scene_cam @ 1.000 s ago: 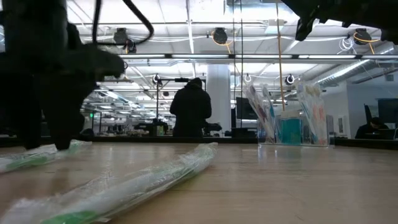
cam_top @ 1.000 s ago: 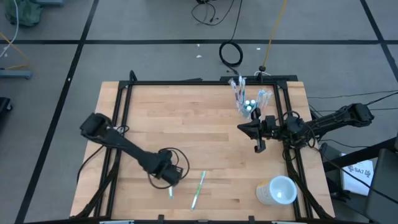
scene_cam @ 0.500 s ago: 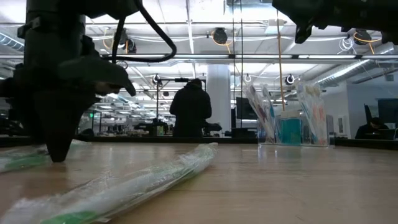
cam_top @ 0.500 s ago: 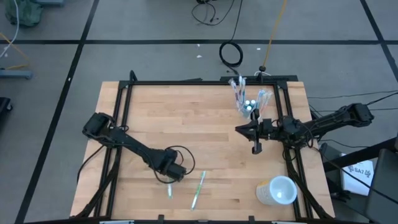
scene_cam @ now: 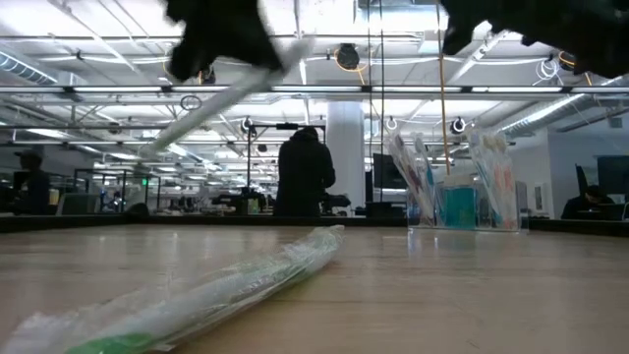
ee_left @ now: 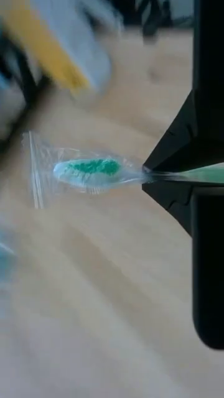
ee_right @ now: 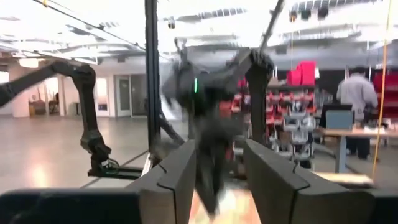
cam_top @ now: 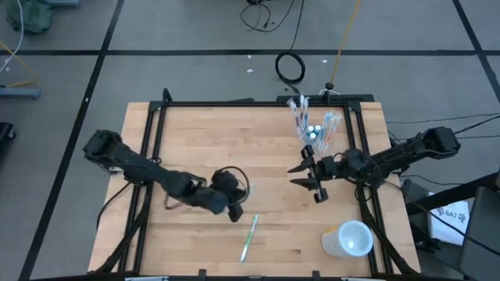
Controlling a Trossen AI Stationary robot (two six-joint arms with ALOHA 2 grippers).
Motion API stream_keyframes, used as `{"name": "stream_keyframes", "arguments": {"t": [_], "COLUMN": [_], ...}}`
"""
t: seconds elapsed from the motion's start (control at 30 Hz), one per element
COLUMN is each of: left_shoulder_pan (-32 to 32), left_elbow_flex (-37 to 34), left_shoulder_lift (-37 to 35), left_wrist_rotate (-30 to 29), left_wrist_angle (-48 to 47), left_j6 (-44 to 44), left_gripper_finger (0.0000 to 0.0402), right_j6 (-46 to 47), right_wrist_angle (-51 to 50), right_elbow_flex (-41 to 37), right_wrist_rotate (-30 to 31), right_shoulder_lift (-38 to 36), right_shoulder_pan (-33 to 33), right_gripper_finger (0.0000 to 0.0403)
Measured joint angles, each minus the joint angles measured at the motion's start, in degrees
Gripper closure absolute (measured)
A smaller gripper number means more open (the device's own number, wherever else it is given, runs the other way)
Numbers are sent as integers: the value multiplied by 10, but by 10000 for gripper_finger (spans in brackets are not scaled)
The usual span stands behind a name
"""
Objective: Pick & Place toothbrushing station
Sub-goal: Put the left green toothbrush into the transparent organizer
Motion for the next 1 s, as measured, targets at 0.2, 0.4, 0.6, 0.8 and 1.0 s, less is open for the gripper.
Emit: {"name": "stream_keyframes", "arguments": {"t": [0.2,0.4,0.6,0.8,1.0], "left_shoulder_pan": [2,6,13,18,14], "left_elbow_flex": [1,1,1,1,1], "left_shoulder_lift": [-35,-39,-34,-34,-34], "left_wrist_rotate": [27,59,39,32,17], "left_wrist_angle": [224,284,274,262,251], "left_j6": [313,400,403,404,402], "left_gripper_finger": [397,391,393,397,388], "right_j6": [16,22,46,47,46], "right_wrist_angle": [-67,-101,-103,-95,-100], "right_elbow_flex": [103,186,222,232,232], "right_wrist_rotate": [-11,-79,-79,-79,-79], "right_shoulder_lift": [111,198,248,255,255], "right_shoulder_pan": [2,7,6,6,6], "right_gripper_finger": [278,273,251,239,242]}}
